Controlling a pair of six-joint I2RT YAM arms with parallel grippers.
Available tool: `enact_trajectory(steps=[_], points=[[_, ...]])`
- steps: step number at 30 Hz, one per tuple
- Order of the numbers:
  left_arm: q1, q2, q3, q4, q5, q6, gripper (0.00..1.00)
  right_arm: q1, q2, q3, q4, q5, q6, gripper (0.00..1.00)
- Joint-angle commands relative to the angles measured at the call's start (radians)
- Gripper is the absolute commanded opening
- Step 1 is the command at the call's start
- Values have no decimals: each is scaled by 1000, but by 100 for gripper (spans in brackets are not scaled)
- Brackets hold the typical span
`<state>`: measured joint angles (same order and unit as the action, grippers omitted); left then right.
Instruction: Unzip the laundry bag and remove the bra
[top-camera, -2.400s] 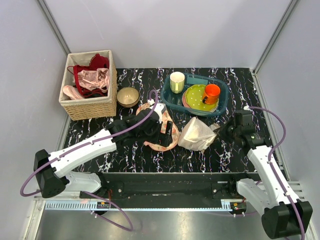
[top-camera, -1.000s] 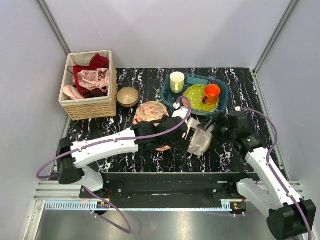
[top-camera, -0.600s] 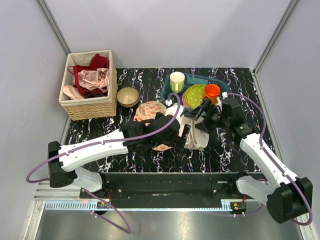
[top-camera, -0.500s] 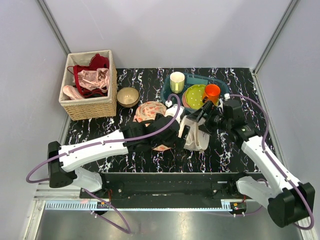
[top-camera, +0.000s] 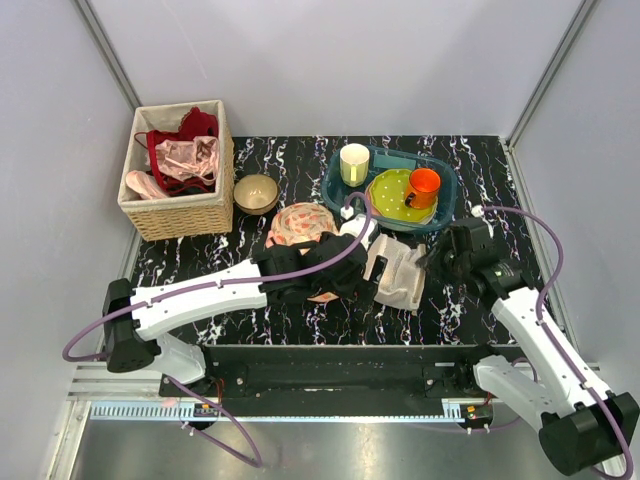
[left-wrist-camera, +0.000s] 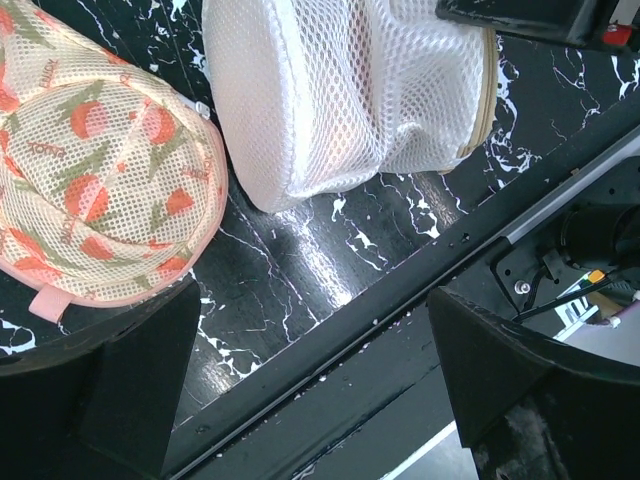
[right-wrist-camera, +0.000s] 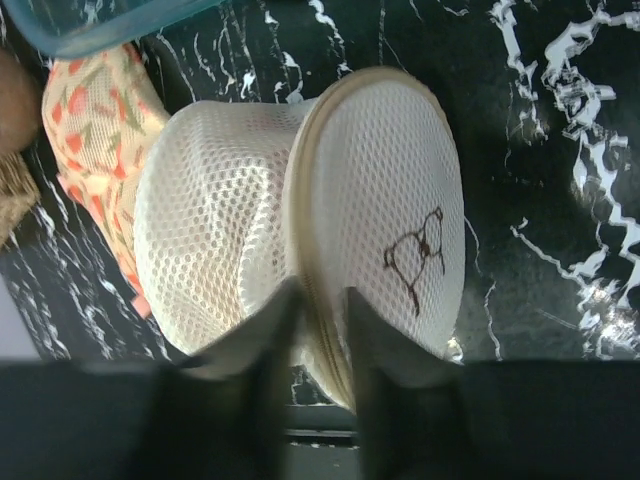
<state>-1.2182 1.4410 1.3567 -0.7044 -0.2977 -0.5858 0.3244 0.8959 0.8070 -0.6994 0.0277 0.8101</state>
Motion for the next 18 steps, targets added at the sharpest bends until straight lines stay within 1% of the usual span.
enact_trajectory(steps=[1,3,5,8,10,13,15,16,18], points=[[-4,-10,13,42,17,-9,99,-4,-67,-19,-25,72,11,19],[-6,-19,18,37,3,-6,99,-4,-90,-16,-25,67,14,1],[-6,-24,27,37,3,1,99,-4,-106,-12,-20,35,21,0],[-4,-19,50,39,32,7,99,-7,-94,-15,20,-63,67,0],[-7,-8,62,57,74,14,99,-4,-69,-20,66,-144,135,0],[-21,1,59,98,124,20,99,-2,-43,-20,127,-211,230,0],[-44,-1,52,141,153,27,99,-2,-29,-16,155,-221,280,0],[-52,1,36,160,161,35,97,-2,-8,0,162,-227,287,0],[-63,9,21,206,193,43,97,-4,18,21,167,-239,300,0]])
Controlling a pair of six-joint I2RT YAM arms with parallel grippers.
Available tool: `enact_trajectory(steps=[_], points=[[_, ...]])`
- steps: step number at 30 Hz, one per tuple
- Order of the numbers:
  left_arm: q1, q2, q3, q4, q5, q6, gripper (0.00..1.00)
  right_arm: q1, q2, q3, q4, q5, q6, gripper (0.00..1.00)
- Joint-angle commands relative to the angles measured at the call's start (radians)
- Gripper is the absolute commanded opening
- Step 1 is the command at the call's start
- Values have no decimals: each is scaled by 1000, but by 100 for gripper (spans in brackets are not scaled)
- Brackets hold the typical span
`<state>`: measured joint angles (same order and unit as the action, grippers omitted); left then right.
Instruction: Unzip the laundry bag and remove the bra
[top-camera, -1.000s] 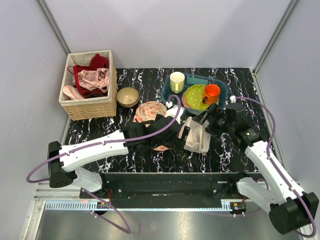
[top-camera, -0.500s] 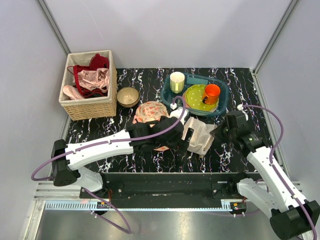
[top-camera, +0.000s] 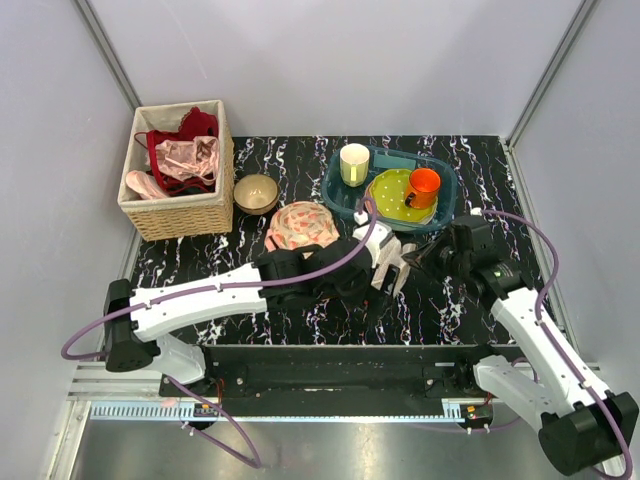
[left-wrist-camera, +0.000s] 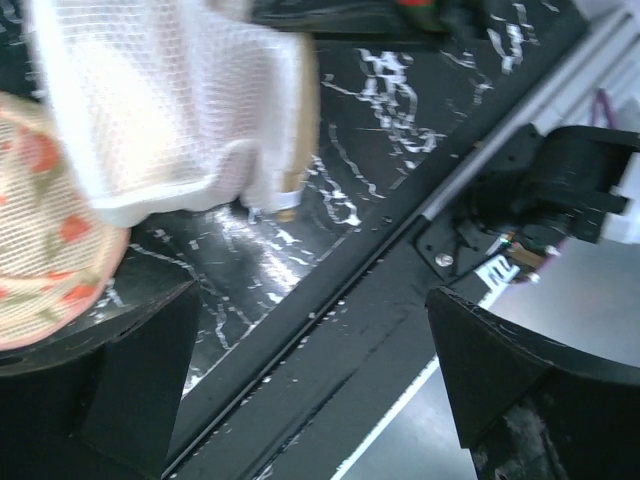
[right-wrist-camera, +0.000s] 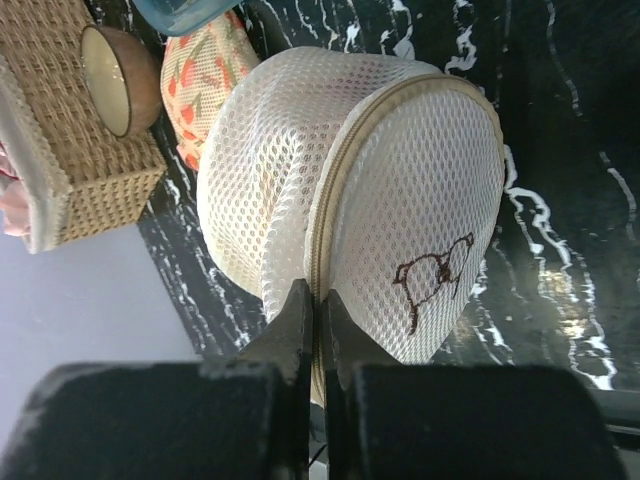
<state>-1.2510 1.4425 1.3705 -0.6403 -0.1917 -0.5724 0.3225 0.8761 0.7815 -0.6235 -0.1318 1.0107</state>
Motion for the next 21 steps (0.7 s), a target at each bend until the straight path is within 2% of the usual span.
enact_trajectory(steps=[1,9,13,21], points=[[-30,21,-4,152,89,32,96,-2,61,70,93,-100,97,0],[-30,99,7,234,17,72,94,-2,70,107,94,-126,109,0],[-16,156,44,185,-72,77,91,0,64,99,91,-135,105,0],[51,114,-70,271,-77,25,85,0,47,76,74,-135,98,0]])
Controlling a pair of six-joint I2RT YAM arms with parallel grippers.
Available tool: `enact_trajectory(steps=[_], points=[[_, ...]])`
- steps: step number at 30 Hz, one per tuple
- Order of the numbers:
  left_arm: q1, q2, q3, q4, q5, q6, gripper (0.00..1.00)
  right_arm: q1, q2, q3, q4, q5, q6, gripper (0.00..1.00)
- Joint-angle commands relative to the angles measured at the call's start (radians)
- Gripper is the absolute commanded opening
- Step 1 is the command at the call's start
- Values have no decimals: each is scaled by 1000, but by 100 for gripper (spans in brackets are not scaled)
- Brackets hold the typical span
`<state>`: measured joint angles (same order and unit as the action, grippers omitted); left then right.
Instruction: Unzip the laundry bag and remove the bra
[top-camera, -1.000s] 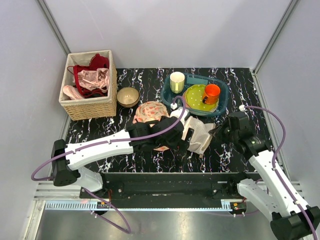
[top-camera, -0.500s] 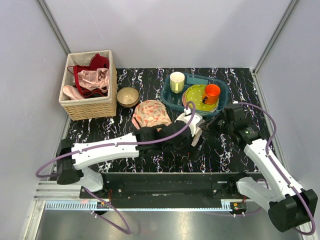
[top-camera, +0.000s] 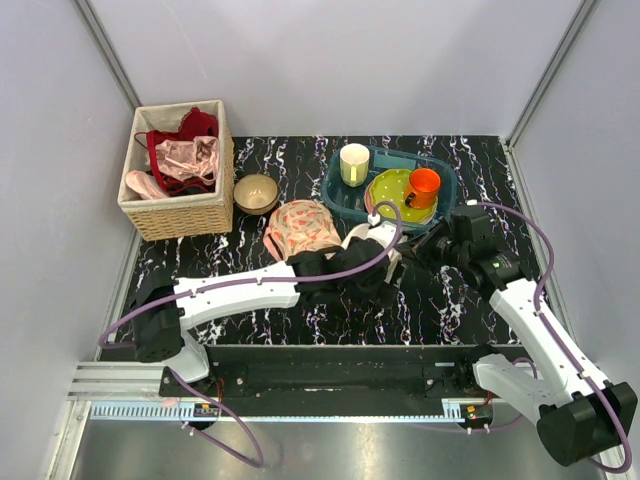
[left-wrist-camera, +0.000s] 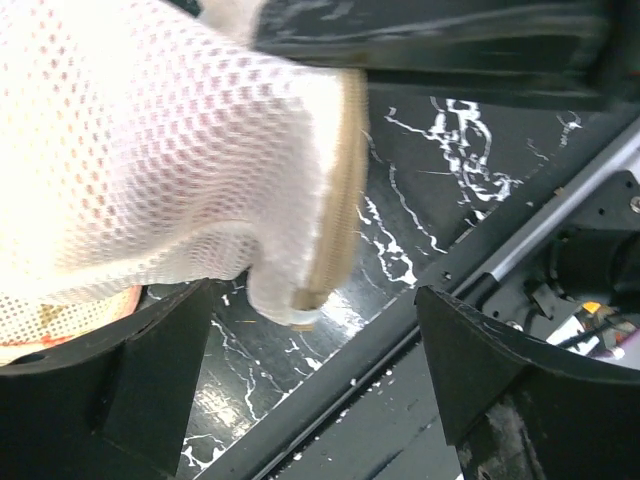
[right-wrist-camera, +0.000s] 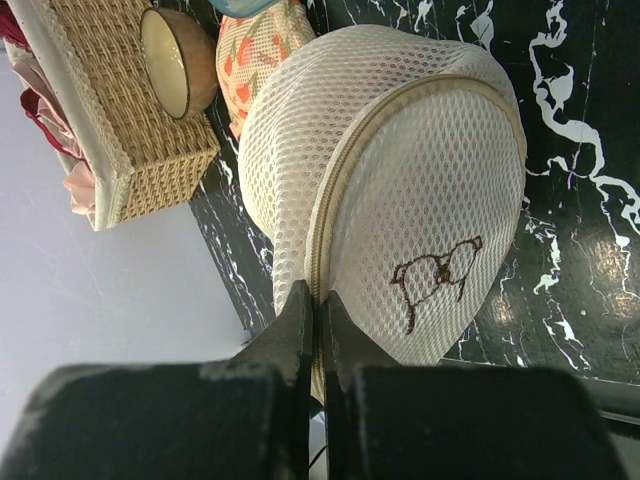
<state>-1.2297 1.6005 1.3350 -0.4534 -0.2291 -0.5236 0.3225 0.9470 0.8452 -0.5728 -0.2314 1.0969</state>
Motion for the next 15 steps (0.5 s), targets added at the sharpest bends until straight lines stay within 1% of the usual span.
enact_trajectory(steps=[1,3,5,6,7,8,9,10,11,12,13,14,15], points=[[35,-37,-36,87,-48,-30,83,-2,-25,9,24,-37,12,0],[39,-33,-33,85,-73,-32,81,0,-27,12,22,-39,8,0],[48,-17,-19,99,-58,-18,76,0,-30,14,24,-39,6,0],[50,-11,-10,101,-55,-7,72,0,-28,14,22,-37,4,0],[56,7,18,88,-52,-3,54,0,-27,15,24,-36,4,0],[56,12,32,82,-35,2,41,0,-27,18,24,-29,-6,0],[58,16,44,78,-23,10,25,0,-25,22,21,-25,-14,1],[64,18,55,70,-4,11,0,0,-25,23,16,-17,-25,7],[68,12,70,65,38,11,0,0,-27,28,11,1,-55,45],[73,3,73,62,54,2,0,-2,-22,47,4,12,-80,65],[88,-13,70,65,66,-9,0,-5,-14,70,-31,23,-115,80],[101,-46,64,70,98,-21,0,-11,-8,104,-65,71,-194,86],[114,-63,59,74,118,-48,0,-14,2,180,-97,102,-234,92]])
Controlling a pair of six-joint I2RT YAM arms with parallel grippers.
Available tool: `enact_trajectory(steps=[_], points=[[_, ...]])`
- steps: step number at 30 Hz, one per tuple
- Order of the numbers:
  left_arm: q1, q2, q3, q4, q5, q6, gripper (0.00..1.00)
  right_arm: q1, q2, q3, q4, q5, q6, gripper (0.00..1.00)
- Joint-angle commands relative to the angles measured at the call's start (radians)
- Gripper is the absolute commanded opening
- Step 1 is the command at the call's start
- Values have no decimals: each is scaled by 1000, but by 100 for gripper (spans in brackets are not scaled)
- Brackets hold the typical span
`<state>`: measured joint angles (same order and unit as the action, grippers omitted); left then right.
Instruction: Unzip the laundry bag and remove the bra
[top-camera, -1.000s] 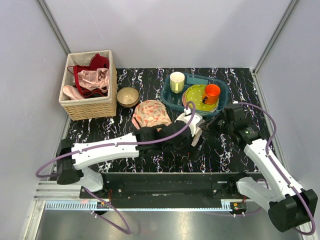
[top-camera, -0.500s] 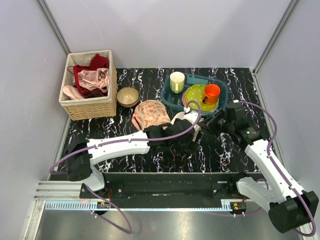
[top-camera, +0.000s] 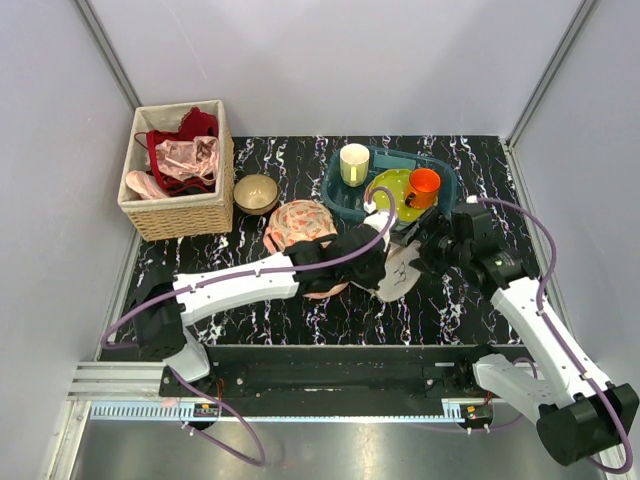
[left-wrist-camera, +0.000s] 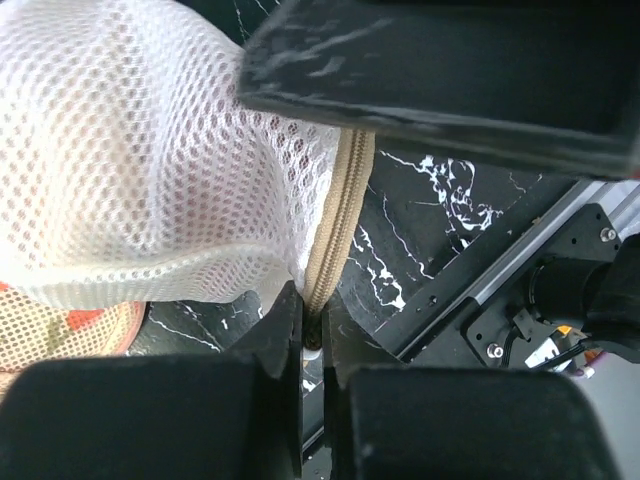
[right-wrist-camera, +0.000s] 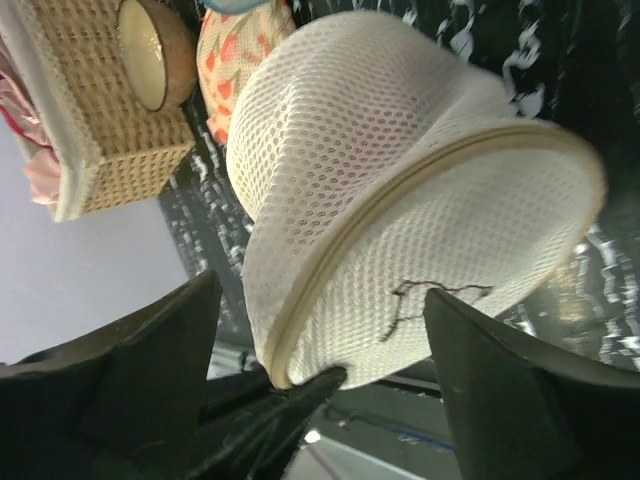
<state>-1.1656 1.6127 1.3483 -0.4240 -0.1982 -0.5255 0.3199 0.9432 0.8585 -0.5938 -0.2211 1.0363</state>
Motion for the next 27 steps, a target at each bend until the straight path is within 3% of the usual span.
enact_trajectory(steps=[1,3,7,10,14,17,23,27], points=[[85,-91,43,51,106,-65,0,-13,5,204,-130,129,-214,94],[130,-132,43,51,163,-134,0,-13,-21,290,-164,241,-298,93],[257,-172,44,7,181,-280,0,-13,-86,341,-176,301,-395,89],[309,-197,37,-27,155,-414,0,-13,-145,301,-108,191,-433,86],[325,-217,14,-47,24,-573,0,-13,-192,156,49,-197,-398,82],[325,-188,47,-103,-4,-626,0,-8,-172,93,112,-346,-375,81],[325,-122,113,-209,-21,-676,0,59,-138,39,193,-426,-357,80],[317,-77,192,-346,-43,-715,0,117,-103,16,244,-383,-314,79]])
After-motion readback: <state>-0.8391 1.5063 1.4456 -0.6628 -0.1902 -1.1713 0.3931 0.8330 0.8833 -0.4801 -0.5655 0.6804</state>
